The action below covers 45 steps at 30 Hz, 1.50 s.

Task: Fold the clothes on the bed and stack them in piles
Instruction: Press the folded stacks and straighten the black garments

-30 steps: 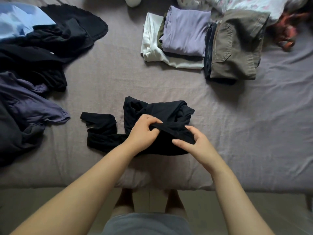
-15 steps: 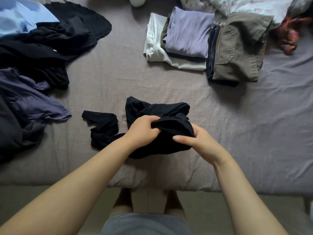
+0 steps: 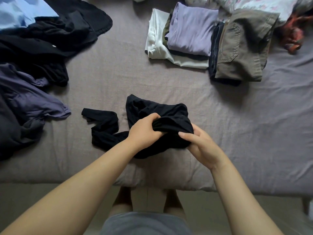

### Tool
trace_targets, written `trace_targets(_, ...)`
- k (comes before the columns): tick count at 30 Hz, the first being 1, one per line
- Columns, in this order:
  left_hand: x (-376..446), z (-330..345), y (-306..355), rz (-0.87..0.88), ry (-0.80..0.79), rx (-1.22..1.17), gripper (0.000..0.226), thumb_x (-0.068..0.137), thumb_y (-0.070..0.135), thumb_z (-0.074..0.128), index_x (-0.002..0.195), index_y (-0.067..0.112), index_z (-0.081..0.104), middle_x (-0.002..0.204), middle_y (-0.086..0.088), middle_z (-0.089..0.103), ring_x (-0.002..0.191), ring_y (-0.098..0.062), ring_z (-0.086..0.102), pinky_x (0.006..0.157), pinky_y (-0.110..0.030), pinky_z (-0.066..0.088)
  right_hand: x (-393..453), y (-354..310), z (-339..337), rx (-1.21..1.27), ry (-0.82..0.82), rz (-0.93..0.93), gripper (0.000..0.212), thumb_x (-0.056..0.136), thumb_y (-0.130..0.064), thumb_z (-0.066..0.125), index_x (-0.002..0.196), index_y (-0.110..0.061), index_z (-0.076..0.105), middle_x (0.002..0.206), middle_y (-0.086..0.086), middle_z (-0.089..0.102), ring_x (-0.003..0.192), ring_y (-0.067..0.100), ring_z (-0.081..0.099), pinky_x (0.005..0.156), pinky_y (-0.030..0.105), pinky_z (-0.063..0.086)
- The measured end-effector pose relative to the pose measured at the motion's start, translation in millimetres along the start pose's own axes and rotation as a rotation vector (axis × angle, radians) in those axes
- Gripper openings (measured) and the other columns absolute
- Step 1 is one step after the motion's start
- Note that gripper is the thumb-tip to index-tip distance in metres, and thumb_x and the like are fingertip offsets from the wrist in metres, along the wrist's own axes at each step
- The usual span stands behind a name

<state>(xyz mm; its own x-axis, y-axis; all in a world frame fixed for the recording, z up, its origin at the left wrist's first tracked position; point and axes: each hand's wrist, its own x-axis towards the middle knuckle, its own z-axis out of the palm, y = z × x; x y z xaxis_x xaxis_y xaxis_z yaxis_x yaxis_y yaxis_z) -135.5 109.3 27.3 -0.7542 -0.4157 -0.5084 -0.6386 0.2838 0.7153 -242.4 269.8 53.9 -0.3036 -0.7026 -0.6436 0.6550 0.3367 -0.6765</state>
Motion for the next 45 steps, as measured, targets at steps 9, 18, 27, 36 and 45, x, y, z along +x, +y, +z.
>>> trace_targets(9, -12.2, 13.7, 16.6, 0.142, -0.200, -0.227, 0.025, 0.082, 0.020, 0.048, 0.096, 0.007, 0.063, 0.091, -0.012, 0.067, 0.090, -0.030, 0.062, 0.084, -0.046, 0.050, 12.7, 21.6, -0.6, -0.618, 0.668, -0.075, 0.032, 0.082, -0.007, 0.051, 0.102, -0.028, 0.065, 0.096, -0.005, 0.068, 0.091, 0.015, 0.064, 0.078, 0.035, 0.055)
trace_targets(18, -3.3, 4.1, 19.5, 0.116, 0.023, 0.377, 0.037, 0.083, 0.015, 0.055, 0.118, 0.027, 0.055, 0.090, 0.004, 0.061, 0.091, -0.021, 0.055, 0.074, -0.030, 0.034, -14.6, -2.6, -4.1, 0.125, -0.002, -0.055, 0.052, 0.085, -0.001, 0.056, 0.136, -0.004, 0.045, 0.132, 0.018, 0.057, 0.124, 0.029, 0.054, 0.104, 0.040, 0.044)
trace_targets(27, -7.2, 0.7, 22.6, -0.144, -0.408, -0.676, 0.019, 0.091, 0.007, 0.059, 0.108, 0.000, 0.066, 0.107, -0.012, 0.070, 0.100, -0.022, 0.066, 0.094, -0.032, 0.048, 5.8, 8.1, -2.9, -0.617, 0.596, -0.055, 0.034, 0.082, 0.006, 0.046, 0.075, -0.023, 0.063, 0.067, -0.006, 0.062, 0.067, 0.011, 0.055, 0.061, 0.025, 0.043)
trace_targets(36, -9.8, 1.0, 5.2, -0.171, -0.292, -0.649, 0.018, 0.091, 0.012, 0.061, 0.108, 0.010, 0.066, 0.107, -0.006, 0.071, 0.099, -0.018, 0.067, 0.089, -0.028, 0.052, 0.0, -6.2, -3.3, 0.242, 0.093, 0.218, 0.035, 0.092, 0.002, 0.038, 0.119, 0.001, 0.060, 0.117, 0.018, 0.066, 0.106, 0.027, 0.064, 0.091, 0.034, 0.052)
trace_targets(45, -11.7, 13.8, 26.4, -0.261, -0.315, -0.778, 0.020, 0.094, 0.010, 0.054, 0.108, 0.009, 0.068, 0.112, -0.008, 0.070, 0.110, -0.024, 0.064, 0.101, -0.036, 0.048, -3.7, 5.3, -2.3, -0.538, 0.551, 0.051, 0.007, 0.082, -0.005, 0.063, 0.088, -0.006, 0.066, 0.077, 0.005, 0.066, 0.074, 0.015, 0.060, 0.061, 0.022, 0.048)
